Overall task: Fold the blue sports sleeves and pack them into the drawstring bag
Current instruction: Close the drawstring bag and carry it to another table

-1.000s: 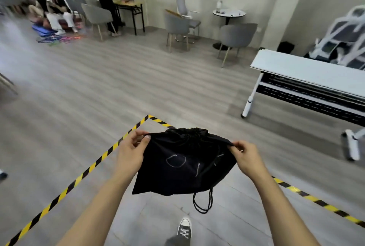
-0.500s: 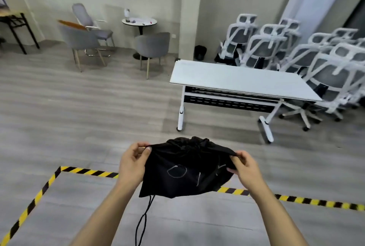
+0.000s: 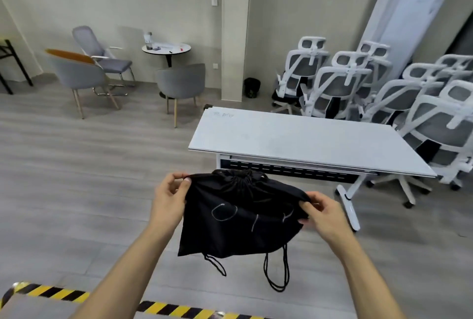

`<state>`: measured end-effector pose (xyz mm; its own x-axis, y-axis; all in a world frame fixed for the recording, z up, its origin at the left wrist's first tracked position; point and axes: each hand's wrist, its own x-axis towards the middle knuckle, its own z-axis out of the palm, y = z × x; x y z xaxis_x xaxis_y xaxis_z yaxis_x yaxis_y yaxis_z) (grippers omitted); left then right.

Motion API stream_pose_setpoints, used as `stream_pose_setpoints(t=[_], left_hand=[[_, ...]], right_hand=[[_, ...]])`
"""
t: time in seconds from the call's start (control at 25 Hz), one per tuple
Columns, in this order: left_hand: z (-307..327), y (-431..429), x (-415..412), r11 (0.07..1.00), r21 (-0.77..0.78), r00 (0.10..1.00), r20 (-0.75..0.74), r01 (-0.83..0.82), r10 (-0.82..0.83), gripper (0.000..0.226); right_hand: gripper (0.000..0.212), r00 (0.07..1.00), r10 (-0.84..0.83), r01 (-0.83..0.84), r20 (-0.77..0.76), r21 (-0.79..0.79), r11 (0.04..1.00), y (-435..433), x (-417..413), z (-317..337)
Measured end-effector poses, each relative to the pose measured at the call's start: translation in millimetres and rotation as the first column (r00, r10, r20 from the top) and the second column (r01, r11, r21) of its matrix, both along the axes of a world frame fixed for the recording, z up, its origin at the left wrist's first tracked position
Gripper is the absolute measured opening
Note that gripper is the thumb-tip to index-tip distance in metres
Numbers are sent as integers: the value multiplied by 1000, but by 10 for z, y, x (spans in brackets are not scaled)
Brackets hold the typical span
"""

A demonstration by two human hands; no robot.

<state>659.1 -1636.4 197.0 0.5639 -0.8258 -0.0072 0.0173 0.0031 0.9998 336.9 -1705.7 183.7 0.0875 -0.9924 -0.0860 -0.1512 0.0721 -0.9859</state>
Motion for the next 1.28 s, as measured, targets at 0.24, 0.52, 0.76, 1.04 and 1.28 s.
stream_pose_setpoints(t=[0.24,0.52,0.76,1.04,1.28], left_hand=[[252,-1646,12,995,-82,996,-63,-60,55,26],[821,-3736,270,968,-242,995,-89,-64,44,16],[1466,-5487,303,925,-377,997,-47,42,-64,17],[1622,-6863,-117,911,-392,990,0,127,-139,14],[779,-7318,-142,981,-171,982,180,91,-60,16]], right_hand=[[10,1000,10,-9,5,-81,997,-1777,251,377],[13,986,-56,94,156,-249,964,-3911,797,1035],[19,956,-178,255,235,-361,897,-5448,834,1613],[19,931,-258,339,259,-348,874,-6509,460,1531],[14,973,-178,206,144,-213,955,-7049,155,716]])
